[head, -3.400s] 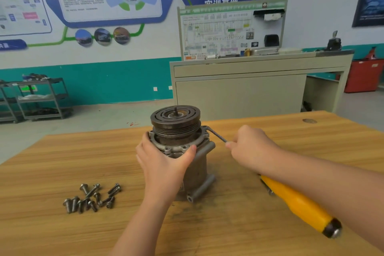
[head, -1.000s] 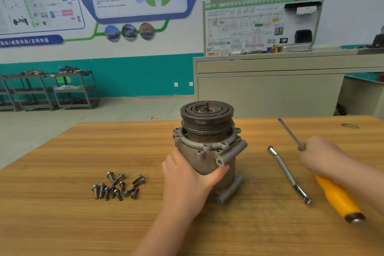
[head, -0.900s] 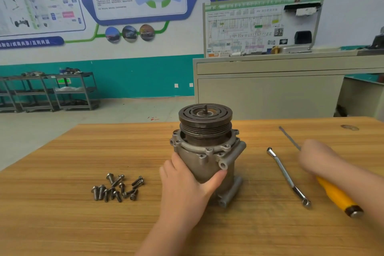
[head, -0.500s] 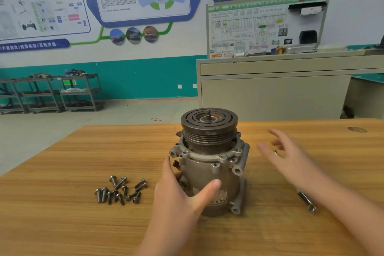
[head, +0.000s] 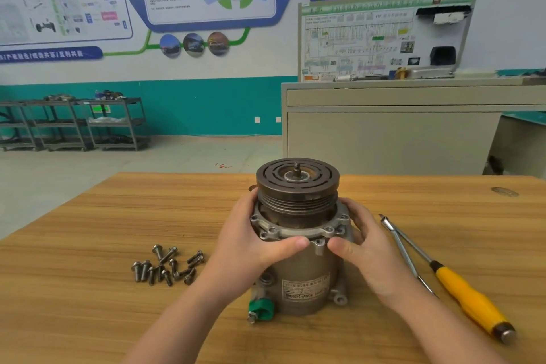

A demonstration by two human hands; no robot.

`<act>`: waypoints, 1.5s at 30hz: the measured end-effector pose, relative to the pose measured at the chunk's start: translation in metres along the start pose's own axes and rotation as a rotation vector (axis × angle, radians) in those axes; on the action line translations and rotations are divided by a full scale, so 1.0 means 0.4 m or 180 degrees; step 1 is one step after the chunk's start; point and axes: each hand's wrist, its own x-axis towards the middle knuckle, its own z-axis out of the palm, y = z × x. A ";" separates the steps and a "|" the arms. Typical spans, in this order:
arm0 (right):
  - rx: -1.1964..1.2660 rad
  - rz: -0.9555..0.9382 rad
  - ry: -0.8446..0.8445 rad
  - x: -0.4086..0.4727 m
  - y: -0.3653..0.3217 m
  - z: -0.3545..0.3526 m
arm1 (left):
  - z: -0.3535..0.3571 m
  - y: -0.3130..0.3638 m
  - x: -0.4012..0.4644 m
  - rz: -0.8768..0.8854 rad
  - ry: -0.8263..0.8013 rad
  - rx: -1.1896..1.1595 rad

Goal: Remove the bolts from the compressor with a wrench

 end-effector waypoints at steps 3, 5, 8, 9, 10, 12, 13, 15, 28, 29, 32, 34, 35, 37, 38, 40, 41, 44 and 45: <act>-0.0151 -0.0056 0.0034 -0.008 -0.005 -0.041 | 0.035 -0.004 -0.008 0.0047 0.0057 -0.0025; -0.0228 -0.0026 0.0023 -0.018 -0.008 -0.093 | 0.073 0.015 -0.009 0.0069 0.0028 -0.0009; -0.0234 -0.0022 0.0045 -0.035 -0.033 -0.177 | 0.146 0.042 0.003 0.0129 -0.0041 -0.0014; -0.0282 -0.0080 0.0071 -0.039 -0.048 -0.194 | 0.169 0.052 0.009 0.0150 -0.0071 -0.0014; -0.0384 -0.0157 0.0091 -0.043 -0.065 -0.203 | 0.189 0.062 0.014 0.0158 -0.0134 -0.0020; -0.0736 -0.0322 0.0123 -0.047 -0.091 -0.210 | 0.219 0.069 0.025 0.0127 -0.0363 -0.0071; -0.0919 -0.0368 0.0149 -0.047 -0.099 -0.212 | 0.225 0.068 0.034 0.0048 -0.0485 -0.0100; -0.1084 -0.0384 0.0173 -0.043 -0.104 -0.218 | 0.216 0.063 0.057 -0.0148 -0.0660 -0.0008; -0.1331 -0.0003 -0.0565 -0.018 -0.158 -0.248 | 0.219 0.045 0.083 -0.0052 -0.0721 -0.0401; -0.1342 -0.0076 -0.0491 -0.019 -0.153 -0.248 | 0.220 0.044 0.081 -0.0051 -0.0697 -0.0452; -0.1356 -0.0253 -0.0389 -0.020 -0.146 -0.251 | 0.224 0.045 0.080 -0.0074 -0.0626 -0.0626; -0.1319 -0.0285 -0.0396 -0.018 -0.145 -0.254 | 0.228 0.047 0.079 -0.0048 -0.0594 -0.0731; -0.1307 -0.0291 -0.0405 -0.017 -0.145 -0.255 | 0.229 0.049 0.079 -0.0029 -0.0592 -0.0758; -0.1318 -0.0300 -0.0423 -0.014 -0.148 -0.256 | 0.231 0.056 0.079 -0.0010 -0.0605 -0.0791; -0.1344 -0.0310 -0.0425 -0.013 -0.150 -0.257 | 0.232 0.057 0.079 -0.0009 -0.0600 -0.0805; -0.1379 -0.0370 -0.0422 -0.011 -0.153 -0.258 | 0.233 0.060 0.080 -0.0027 -0.0547 -0.0851; -0.1371 -0.0415 -0.0423 -0.010 -0.155 -0.256 | 0.234 0.065 0.081 -0.0032 -0.0513 -0.0869; -0.1167 -0.0601 -0.0347 -0.005 -0.161 -0.254 | 0.231 0.087 0.095 0.0022 -0.0477 -0.0828; -0.1081 -0.0673 -0.0303 0.000 -0.164 -0.254 | 0.229 0.096 0.103 0.0052 -0.0478 -0.0791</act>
